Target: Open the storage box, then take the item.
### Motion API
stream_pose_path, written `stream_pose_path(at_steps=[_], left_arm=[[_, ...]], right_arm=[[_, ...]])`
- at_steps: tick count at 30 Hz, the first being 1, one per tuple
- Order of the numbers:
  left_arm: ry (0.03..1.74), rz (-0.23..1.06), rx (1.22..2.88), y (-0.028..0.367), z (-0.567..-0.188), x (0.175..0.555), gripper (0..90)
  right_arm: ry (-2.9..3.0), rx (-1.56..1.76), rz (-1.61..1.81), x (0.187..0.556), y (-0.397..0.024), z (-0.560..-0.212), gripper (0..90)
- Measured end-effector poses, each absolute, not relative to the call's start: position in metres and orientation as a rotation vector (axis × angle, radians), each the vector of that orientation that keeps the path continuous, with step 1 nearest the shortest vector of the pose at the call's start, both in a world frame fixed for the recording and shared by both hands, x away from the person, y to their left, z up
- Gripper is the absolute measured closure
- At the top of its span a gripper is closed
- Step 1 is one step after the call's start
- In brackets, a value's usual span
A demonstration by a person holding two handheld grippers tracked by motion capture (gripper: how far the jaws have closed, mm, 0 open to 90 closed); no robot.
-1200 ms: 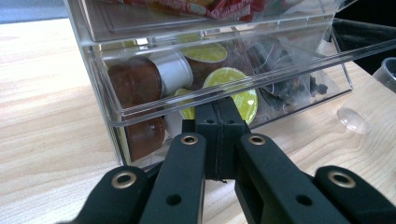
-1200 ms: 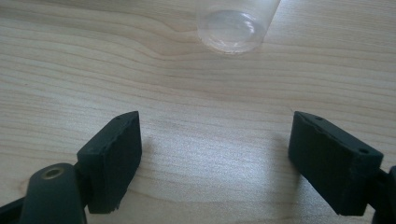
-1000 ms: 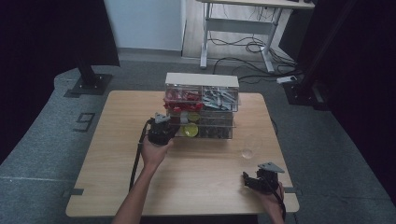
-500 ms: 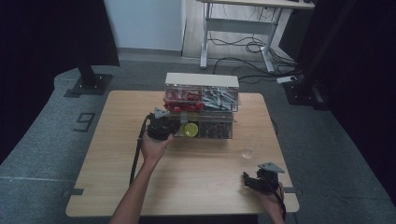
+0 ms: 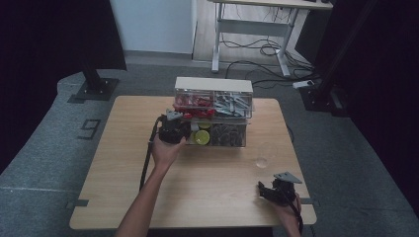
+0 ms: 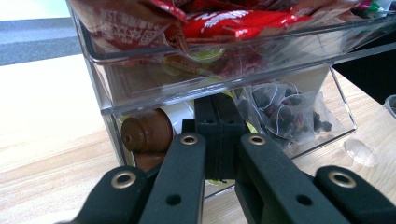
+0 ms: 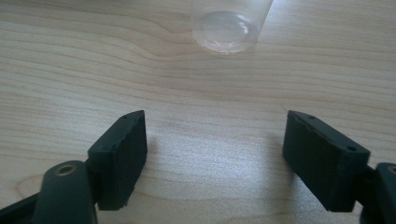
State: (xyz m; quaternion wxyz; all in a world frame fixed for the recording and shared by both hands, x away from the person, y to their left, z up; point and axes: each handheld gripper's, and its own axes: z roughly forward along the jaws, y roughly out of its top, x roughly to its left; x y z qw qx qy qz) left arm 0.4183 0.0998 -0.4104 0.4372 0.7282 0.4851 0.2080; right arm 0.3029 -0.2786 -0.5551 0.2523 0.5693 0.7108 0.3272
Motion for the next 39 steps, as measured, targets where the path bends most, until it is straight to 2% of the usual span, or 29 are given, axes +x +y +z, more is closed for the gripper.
stream_pose_path(at_steps=[8,22,39], left_arm=[[1.204,0.511,1.810,0.099,-0.411,0.419,90.0],[1.193,0.492,1.804,0.099,-0.411,0.419,90.0],[1.178,0.492,1.814,0.095,-0.409,0.420,90.0]], right_arm=[[1.929,1.527,0.905,0.296,-0.275,-0.553,28.5],[1.924,1.406,1.097,0.283,-0.257,-0.521,41.2],[1.947,1.323,1.224,0.304,-0.238,-0.491,48.3]])
